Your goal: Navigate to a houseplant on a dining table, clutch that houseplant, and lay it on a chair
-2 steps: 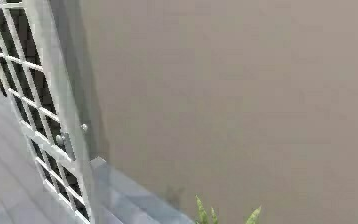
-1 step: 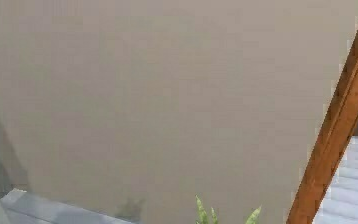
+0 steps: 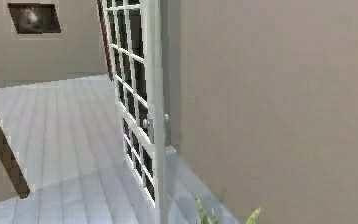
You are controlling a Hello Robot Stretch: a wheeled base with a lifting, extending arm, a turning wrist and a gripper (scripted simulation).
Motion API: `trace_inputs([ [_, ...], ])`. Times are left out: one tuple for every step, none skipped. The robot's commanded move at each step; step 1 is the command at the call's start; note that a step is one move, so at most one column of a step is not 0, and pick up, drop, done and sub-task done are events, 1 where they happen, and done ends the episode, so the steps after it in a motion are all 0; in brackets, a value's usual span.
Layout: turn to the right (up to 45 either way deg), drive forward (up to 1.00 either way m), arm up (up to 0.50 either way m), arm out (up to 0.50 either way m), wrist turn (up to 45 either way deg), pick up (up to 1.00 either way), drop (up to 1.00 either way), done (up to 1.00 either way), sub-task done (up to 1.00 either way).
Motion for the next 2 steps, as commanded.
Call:
trace_inputs([
  [-45.0, 0.0, 0.0, 0.0, 0.0, 0.0, 0.0, 0.0, 0.0],
  [-24.0, 0.0, 0.0, 0.0, 0.0, 0.0, 0.0, 0.0, 0.0],
])
